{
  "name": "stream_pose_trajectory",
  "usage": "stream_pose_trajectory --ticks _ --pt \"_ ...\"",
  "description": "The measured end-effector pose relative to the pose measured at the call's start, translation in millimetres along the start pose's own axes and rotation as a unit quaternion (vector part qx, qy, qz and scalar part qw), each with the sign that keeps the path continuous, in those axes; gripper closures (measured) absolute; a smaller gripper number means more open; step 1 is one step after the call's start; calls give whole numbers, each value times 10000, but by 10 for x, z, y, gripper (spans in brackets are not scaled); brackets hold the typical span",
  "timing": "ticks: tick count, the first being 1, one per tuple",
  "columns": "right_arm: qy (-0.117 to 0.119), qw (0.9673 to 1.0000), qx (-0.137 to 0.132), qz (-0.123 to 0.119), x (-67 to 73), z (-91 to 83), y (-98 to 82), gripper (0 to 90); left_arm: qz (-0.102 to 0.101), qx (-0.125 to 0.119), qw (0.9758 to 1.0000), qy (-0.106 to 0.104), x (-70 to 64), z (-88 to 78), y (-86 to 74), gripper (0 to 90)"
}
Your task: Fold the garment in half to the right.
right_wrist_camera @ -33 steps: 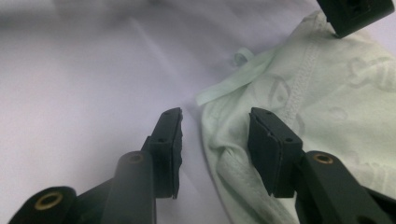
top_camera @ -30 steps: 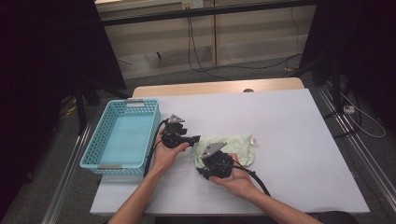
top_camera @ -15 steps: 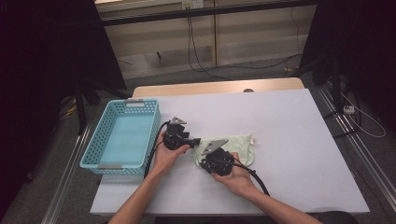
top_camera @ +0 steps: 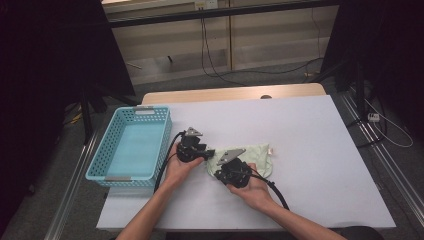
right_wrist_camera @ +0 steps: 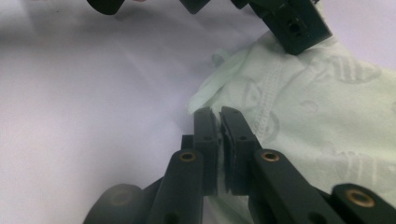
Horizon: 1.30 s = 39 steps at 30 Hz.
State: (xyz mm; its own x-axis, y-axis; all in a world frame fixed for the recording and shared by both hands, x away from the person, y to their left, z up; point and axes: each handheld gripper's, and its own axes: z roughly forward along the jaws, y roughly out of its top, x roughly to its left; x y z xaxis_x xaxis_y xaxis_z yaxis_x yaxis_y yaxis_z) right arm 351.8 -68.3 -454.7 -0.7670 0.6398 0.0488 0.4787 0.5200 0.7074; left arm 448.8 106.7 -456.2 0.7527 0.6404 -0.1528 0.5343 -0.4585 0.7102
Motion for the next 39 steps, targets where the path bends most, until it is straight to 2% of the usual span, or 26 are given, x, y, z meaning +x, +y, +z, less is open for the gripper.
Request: stream_pose_trajectory --ticks 1,3,6,9,13,25,39 --pt "-3 10000 -1 6 1 -1 1 875 -3 -1 10000 -11 -7 0 -2 638" --pt "-1 10000 -6 10 -3 -3 0 877 -62 -17 10000 -57 -14 0 -5 663" --pt "29 10000 -33 30 -9 -5 1 882 -48 -42 9999 -86 -24 -2 -9 722" --pt "55 9999 -44 75 -17 -9 2 884 -63 -24 9999 -84 -32 -9 0 745" --pt "95 9999 -57 94 -22 -19 3 885 -225 -103 9996 -150 -1 -25 -3 756" --pt "239 9989 -351 199 -56 -100 35 886 -433 -392 9981 -207 25 -148 46 767" --pt "290 9977 -542 287 -86 -154 65 885 -505 -596 9967 -235 34 -225 79 767"
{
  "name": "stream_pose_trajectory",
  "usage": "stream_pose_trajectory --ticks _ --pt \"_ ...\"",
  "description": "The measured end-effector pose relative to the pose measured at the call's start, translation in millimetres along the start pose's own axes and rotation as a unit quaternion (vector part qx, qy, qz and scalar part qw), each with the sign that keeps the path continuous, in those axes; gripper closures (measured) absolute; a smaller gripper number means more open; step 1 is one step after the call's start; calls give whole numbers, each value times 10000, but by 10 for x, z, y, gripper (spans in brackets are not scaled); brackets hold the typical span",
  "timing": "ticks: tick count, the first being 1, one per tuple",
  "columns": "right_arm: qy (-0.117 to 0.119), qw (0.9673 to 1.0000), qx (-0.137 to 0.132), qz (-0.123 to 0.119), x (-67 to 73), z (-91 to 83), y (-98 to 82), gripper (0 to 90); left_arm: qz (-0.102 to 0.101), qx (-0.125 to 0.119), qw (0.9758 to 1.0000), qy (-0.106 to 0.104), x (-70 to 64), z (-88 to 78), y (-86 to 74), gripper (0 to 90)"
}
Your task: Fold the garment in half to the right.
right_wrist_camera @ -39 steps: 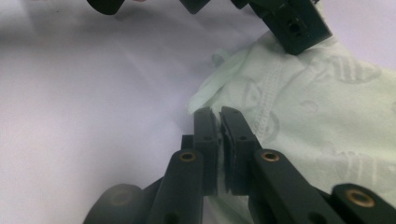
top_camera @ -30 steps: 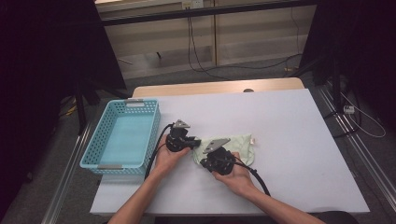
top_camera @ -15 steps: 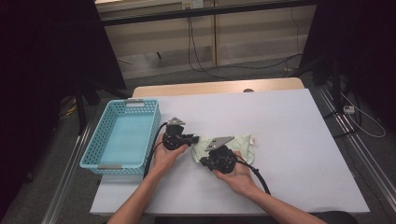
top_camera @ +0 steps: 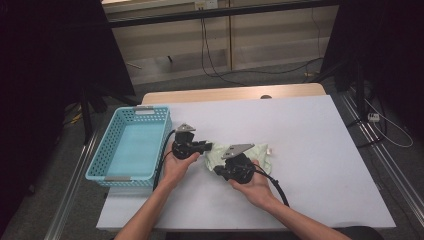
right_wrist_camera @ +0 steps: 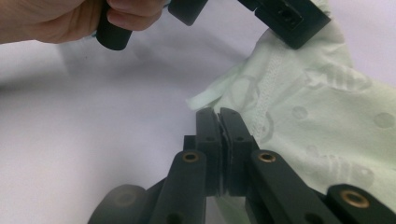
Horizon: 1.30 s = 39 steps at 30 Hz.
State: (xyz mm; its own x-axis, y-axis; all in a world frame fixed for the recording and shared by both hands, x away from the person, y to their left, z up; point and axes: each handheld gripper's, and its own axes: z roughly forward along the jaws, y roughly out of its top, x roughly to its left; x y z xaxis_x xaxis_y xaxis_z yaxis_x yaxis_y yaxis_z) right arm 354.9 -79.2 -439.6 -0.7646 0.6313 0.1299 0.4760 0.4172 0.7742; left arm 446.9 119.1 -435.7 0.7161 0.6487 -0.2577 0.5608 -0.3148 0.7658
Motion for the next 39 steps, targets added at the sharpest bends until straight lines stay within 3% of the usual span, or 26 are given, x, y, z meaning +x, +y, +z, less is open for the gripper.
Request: stream_pose_trajectory --ticks 16,26,39 --pt "74 9997 -214 -83 17 -40 91 885 -138 -205 9997 65 21 -102 65 768" --pt "77 9992 -398 8 20 -61 156 886 -197 -333 9992 60 65 -189 121 769" --pt "135 9982 -576 -38 50 -89 332 886 -286 -457 9983 225 94 -299 201 769"
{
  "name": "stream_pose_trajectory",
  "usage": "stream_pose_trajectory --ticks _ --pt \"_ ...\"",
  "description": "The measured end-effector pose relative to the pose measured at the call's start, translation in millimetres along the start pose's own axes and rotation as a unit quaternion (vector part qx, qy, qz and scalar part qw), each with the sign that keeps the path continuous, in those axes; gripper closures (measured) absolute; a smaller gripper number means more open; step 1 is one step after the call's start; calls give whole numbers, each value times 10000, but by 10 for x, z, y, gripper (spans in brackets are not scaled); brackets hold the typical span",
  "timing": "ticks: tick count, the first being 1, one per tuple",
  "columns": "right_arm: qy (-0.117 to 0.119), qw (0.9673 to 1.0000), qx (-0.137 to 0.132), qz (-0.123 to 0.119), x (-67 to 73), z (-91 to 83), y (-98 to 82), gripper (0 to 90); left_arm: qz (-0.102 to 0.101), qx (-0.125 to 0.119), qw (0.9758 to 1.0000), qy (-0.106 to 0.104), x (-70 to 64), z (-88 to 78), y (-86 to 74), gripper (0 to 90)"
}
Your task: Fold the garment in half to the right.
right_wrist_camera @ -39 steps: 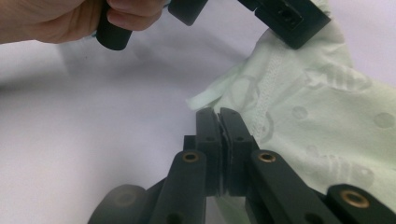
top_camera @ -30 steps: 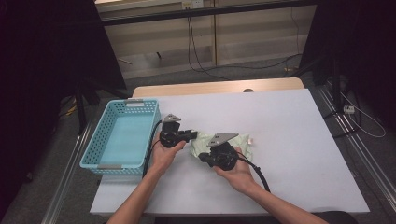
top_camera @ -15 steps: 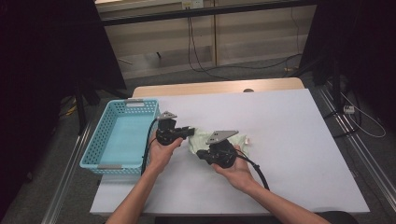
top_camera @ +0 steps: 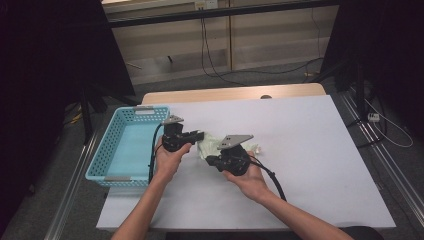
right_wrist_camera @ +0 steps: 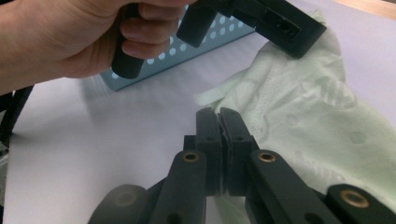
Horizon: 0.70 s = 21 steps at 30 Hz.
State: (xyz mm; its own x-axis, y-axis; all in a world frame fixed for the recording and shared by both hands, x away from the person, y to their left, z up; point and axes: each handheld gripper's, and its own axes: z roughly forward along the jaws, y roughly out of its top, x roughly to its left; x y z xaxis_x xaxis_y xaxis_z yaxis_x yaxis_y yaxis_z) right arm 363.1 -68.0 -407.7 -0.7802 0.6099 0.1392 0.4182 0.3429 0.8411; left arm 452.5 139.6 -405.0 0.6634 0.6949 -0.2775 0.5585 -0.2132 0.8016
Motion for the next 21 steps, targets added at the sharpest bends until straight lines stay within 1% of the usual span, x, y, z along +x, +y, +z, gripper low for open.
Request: stream_pose_trajectory --ticks 2,4,5,8,9,11,12,14,16,18,21 --pt "15 10000 -11 10 -2 14 16 886 -48 -14 10000 36 5 1 6 770" --pt "13 10000 2 -1 1 36 32 886 -51 -31 10000 69 8 -7 16 770" --pt "17 10000 11 0 6 45 42 886 -60 -22 10000 53 15 -14 23 770" --pt "32 10000 -66 5 18 52 83 886 -107 -65 9999 52 51 -34 42 770" --pt "35 10000 -74 15 20 54 100 887 -140 -83 9998 84 55 -37 48 769" --pt "17 10000 -63 -45 14 66 132 887 -124 -100 9998 141 52 -33 59 770" --pt "18 10000 -50 -52 11 70 146 887 -85 -59 9998 185 49 -33 65 770" --pt "13 10000 -39 -79 8 76 160 886 -66 -40 9998 195 46 -16 63 770" --pt "35 10000 -45 -37 4 72 153 887 -27 31 9998 218 40 8 54 769" --pt "38 10000 -65 7 -4 73 134 887 -35 45 9998 213 39 32 47 769" --pt "29 10000 -27 45 -14 79 95 887 8 107 9997 233 25 62 42 769"
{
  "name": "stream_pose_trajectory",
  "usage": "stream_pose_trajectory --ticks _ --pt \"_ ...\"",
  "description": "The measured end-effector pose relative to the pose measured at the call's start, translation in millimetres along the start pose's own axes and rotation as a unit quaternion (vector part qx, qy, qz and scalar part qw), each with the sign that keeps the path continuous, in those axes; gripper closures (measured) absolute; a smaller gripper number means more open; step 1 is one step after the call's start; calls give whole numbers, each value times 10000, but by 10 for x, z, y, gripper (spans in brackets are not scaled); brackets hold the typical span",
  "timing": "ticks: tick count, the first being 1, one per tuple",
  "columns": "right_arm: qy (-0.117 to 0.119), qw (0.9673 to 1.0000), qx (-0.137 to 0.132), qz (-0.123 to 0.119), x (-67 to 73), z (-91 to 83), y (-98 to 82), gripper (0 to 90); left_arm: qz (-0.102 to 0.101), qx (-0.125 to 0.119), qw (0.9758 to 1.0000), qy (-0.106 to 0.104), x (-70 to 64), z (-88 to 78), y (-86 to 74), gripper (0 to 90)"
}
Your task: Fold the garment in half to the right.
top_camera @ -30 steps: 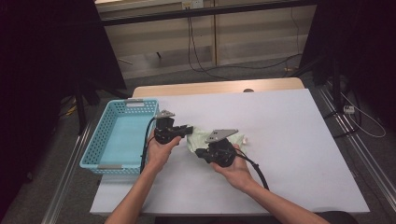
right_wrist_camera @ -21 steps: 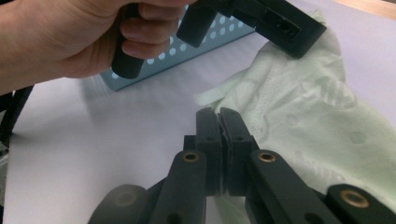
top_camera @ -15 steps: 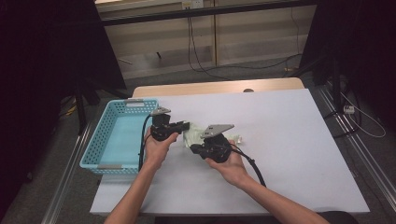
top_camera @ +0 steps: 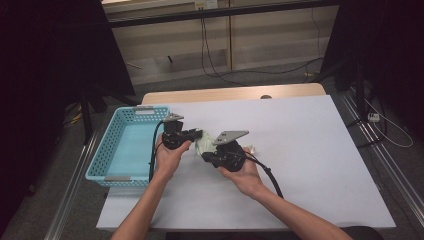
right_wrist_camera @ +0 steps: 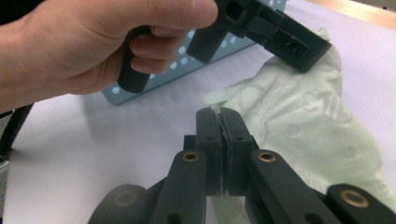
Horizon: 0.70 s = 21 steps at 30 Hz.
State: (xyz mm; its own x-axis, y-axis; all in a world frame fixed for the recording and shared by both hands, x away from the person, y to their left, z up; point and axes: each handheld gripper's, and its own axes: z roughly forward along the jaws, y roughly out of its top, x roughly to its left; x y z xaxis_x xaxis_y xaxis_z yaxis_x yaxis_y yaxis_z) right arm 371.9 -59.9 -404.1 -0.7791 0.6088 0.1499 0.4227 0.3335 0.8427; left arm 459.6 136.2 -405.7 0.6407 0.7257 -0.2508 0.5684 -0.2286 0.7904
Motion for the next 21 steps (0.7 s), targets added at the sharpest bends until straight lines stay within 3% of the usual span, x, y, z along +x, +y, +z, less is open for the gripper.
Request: stream_pose_trajectory --ticks 12,21 --pt "-3 10000 53 51 0 -36 -100 886 104 147 9998 5 -119 96 13 768" --pt "-41 9999 82 101 -16 -110 -175 886 109 140 9998 -116 -226 182 28 768"
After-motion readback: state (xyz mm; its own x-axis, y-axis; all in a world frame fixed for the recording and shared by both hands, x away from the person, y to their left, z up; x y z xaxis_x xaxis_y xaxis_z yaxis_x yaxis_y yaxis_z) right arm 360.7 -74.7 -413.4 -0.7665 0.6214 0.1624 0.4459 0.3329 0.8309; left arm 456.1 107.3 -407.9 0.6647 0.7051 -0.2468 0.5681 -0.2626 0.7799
